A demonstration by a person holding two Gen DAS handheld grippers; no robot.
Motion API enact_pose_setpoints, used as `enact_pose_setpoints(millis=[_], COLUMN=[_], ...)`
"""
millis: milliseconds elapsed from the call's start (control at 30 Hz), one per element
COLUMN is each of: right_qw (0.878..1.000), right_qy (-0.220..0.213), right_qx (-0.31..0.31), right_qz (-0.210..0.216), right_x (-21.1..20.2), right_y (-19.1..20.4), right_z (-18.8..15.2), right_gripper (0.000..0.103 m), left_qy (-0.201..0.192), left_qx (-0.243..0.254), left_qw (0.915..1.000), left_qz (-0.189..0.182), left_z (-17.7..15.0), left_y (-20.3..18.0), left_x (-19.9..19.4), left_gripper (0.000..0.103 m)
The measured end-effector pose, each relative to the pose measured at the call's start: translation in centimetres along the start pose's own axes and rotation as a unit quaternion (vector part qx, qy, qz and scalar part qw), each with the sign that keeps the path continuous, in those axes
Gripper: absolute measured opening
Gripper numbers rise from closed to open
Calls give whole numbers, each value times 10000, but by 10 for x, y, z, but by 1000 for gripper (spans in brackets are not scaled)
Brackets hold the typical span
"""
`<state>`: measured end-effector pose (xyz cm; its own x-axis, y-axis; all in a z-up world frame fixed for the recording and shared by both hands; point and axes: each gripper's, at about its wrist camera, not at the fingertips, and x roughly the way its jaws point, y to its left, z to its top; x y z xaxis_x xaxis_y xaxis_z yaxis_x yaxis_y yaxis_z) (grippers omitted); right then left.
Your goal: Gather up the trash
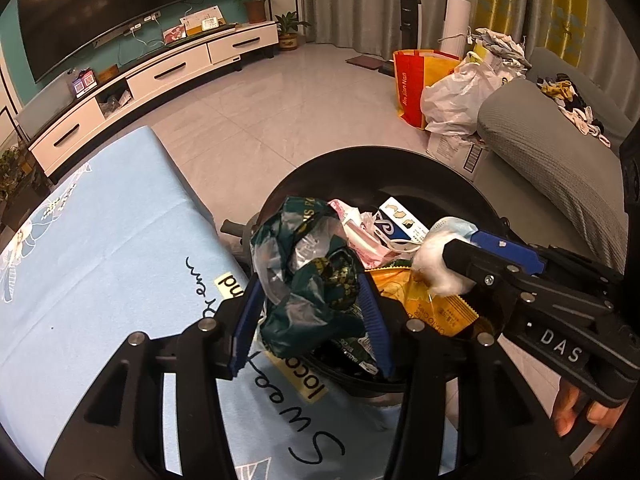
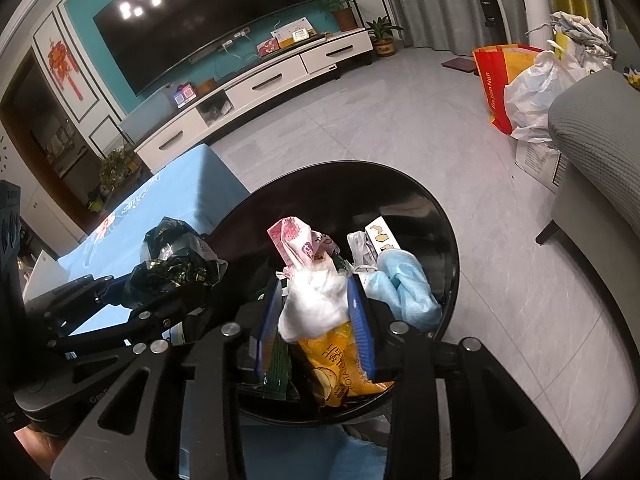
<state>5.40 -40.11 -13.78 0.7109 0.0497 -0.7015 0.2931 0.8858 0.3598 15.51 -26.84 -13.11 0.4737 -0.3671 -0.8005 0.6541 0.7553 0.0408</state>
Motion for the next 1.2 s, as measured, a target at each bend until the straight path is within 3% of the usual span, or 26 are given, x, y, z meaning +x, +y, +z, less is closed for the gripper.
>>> enact_pose_setpoints(millis=[167, 267, 433, 667, 1067, 1200], right_qw=[10000, 9999, 9997, 9990, 9915, 9907], right_qy=[-68, -119, -206, -153, -95, -187], right_qx=[53, 60, 39, -92, -573, -753], right_qz=[5, -8, -128, -416, -1162, -1114], right_x=[-6, -12, -30, -59, -120, -143], right_y=[-1, 0, 3, 15, 39, 52], right_z=[3, 5, 5, 0, -21, -25], right_gripper=[40, 44, 68, 99, 100, 100], left_qy=[-35, -84, -250, -505, -574, -500], left_qx=[-36, -54, -116, -223, -895, -1065], left_qw=[10000, 9999, 9996, 9984, 9938, 9926], left_qz=[3, 14, 17, 127, 333, 312], left_z=[1, 3, 3, -3, -27, -35], left_y=[1, 3, 7, 13, 27, 27], left_x=[-3, -8, -26, -68, -152, -173], left_gripper=[54, 62, 84, 100, 100, 100])
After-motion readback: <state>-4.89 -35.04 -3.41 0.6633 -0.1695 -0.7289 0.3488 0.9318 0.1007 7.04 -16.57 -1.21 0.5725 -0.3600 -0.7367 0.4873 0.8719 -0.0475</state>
